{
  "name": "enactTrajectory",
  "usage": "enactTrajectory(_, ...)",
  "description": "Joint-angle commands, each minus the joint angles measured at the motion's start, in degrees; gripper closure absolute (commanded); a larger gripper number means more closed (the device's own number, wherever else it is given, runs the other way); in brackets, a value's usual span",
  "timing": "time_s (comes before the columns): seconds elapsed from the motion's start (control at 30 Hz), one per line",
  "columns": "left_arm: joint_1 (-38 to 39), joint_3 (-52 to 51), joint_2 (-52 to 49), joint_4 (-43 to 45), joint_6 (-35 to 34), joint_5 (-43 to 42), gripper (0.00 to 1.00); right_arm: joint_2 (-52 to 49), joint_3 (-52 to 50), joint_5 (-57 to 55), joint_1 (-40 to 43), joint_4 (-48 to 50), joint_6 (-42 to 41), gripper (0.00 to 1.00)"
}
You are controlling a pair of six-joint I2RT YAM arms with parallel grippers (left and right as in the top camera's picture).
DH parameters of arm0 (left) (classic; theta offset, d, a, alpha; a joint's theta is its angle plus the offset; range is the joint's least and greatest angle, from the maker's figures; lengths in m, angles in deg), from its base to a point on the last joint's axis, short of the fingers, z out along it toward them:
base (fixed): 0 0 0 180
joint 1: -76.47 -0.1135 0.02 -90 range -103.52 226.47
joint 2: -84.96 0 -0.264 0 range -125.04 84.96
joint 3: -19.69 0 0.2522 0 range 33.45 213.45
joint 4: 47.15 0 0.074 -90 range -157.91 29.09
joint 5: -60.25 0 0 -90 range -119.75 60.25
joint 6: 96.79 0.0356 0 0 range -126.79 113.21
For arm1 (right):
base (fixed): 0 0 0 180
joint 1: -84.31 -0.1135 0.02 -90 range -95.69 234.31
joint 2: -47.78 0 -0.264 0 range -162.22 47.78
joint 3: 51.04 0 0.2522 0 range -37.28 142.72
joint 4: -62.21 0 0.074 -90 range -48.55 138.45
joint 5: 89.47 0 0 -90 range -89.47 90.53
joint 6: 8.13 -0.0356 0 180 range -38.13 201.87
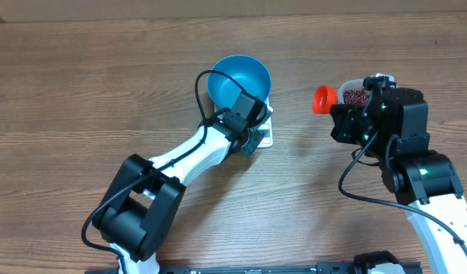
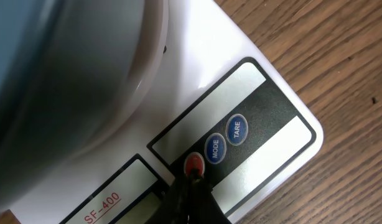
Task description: Scoop item into bowl and weigh 150g on scale
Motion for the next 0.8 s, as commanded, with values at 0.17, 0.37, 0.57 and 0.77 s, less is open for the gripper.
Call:
enactTrajectory(0.17,0.1,-0.2,-0.5,0.6,0.6,-0.3,0.96,0.2,1.8,0.2,-0.3,0.1,0.5,0.96)
enactTrajectory(0.37,0.1,-0.2,-0.5,1.8,0.7,-0.3,0.95,0.2,1.8,0.2,-0.3,0.1,0.4,0.96)
enactTrajectory(0.57,0.1,-0.3,-0.5,2.1,0.7,-0.3,0.96,0.2,1.8,0.2,-0.3,0.1,0.5,0.96)
enactTrajectory(0.77,0.1,-2.3,-0.5,3.7,0.6,-0.5,0.96,0.2,1.8,0.2,-0.3,0.1,0.4,0.96)
